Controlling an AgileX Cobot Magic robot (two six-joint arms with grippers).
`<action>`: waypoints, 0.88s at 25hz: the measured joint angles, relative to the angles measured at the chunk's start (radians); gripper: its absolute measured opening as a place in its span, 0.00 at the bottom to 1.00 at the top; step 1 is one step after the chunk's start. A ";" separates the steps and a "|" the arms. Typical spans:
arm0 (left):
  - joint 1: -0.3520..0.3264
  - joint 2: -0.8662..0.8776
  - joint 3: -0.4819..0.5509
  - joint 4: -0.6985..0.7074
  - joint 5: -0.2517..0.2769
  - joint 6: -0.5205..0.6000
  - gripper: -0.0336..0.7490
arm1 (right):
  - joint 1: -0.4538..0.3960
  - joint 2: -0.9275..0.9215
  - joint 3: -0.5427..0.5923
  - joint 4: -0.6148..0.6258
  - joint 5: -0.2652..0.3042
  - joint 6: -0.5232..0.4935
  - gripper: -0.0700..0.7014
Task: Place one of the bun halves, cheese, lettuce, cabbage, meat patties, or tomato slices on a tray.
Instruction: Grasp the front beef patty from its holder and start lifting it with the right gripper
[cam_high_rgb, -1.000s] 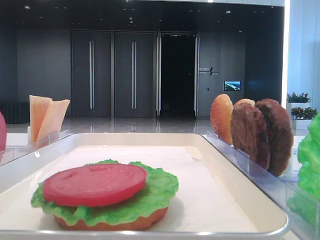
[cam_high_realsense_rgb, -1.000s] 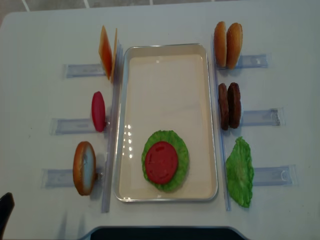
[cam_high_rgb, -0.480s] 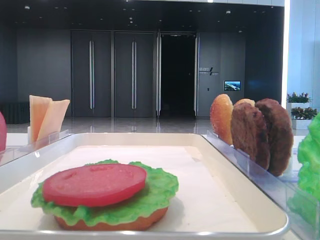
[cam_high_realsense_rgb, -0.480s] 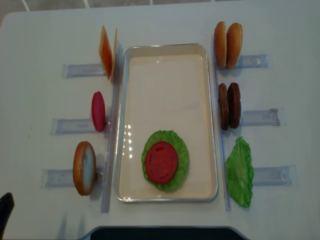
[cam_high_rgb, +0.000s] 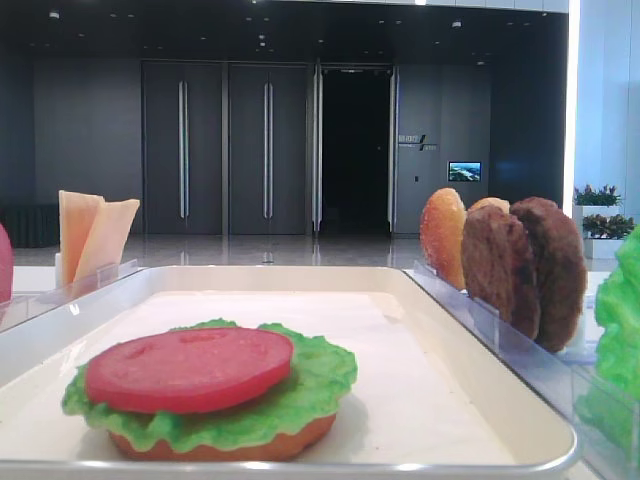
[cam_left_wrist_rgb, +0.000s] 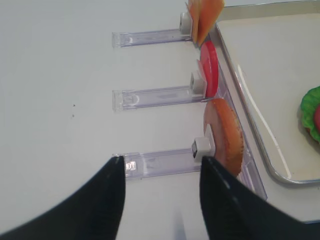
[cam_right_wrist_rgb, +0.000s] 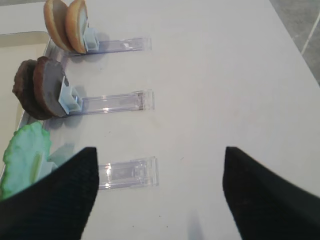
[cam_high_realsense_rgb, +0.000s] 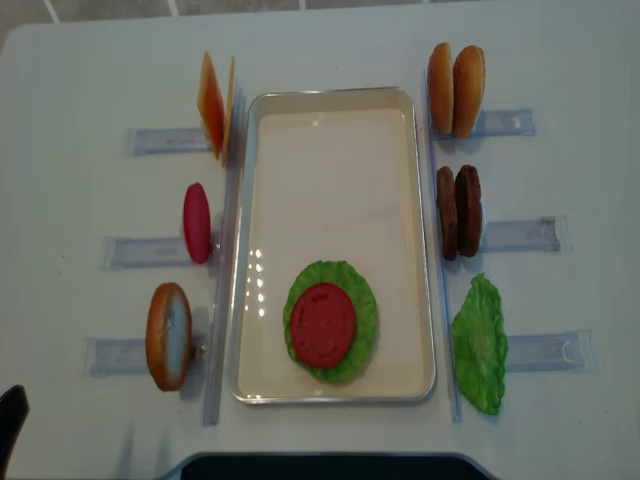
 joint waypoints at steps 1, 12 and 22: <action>0.000 0.000 0.000 0.000 0.000 0.000 0.52 | 0.000 0.000 0.000 0.000 0.000 0.000 0.77; 0.000 0.000 0.001 0.000 0.000 0.000 0.42 | 0.000 0.273 0.000 0.000 0.000 0.000 0.77; 0.000 0.000 0.001 0.000 0.000 0.000 0.26 | 0.000 0.574 -0.070 0.000 0.036 -0.040 0.77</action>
